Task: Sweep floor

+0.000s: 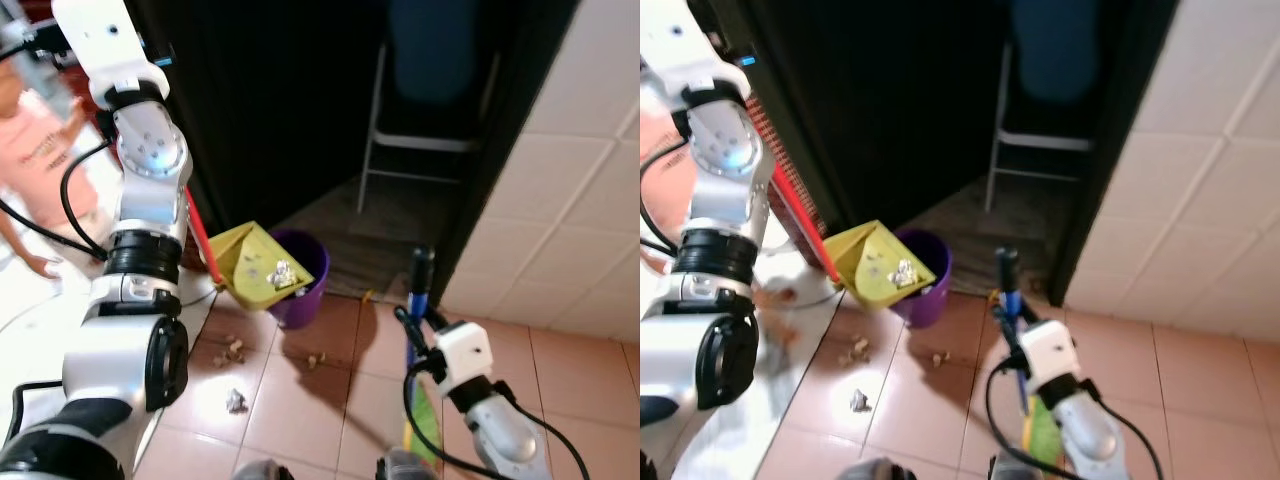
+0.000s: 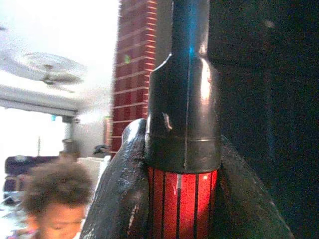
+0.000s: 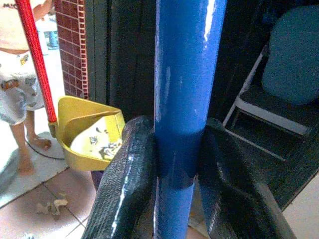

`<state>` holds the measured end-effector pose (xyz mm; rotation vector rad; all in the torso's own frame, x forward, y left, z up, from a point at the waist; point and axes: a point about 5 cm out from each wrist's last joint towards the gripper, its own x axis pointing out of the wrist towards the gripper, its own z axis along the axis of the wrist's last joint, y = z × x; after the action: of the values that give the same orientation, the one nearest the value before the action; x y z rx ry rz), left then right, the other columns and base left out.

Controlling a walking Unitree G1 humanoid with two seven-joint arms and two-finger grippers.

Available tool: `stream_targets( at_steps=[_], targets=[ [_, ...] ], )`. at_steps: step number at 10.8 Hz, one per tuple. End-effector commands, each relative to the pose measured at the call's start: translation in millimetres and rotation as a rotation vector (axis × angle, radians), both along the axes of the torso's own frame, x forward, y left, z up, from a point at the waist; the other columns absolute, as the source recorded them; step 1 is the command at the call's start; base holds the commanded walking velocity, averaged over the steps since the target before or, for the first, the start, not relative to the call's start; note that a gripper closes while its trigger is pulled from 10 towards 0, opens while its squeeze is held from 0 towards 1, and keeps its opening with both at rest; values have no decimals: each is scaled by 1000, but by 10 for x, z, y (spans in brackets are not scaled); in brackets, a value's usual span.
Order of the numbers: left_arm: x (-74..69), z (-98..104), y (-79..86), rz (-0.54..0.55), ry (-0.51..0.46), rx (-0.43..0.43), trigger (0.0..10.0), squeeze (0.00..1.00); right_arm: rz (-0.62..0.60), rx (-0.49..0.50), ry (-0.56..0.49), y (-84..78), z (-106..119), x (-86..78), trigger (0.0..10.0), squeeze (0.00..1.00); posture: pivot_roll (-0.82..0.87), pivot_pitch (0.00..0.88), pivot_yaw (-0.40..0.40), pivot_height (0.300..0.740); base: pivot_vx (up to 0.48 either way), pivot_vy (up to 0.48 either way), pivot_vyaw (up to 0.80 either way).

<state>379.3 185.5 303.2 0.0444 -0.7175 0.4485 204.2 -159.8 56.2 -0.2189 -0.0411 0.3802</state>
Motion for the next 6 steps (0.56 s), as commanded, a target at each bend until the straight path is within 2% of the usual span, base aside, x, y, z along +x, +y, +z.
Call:
stream_targets(
  at_steps=[1, 5, 6],
  targets=[
    [-61, 267, 54, 24, -114, 0, 10000, 0, 16, -2, -36, 50, 64, 6, 10000, 0, -170, 0, 82, 740, 0, 0, 0],
    [-62, 286, 7, 125, -125, 64, 10000, 0, 3, 9, -44, 47, 82, 11, 10000, 0, -178, 0, 90, 740, 0, 0, 0],
    [-51, 279, -38, 118, -125, 70, 10000, 0, -1, 10, -48, 46, 89, 14, 10000, 0, -183, 0, 94, 740, 0, 0, 0]
  ],
)
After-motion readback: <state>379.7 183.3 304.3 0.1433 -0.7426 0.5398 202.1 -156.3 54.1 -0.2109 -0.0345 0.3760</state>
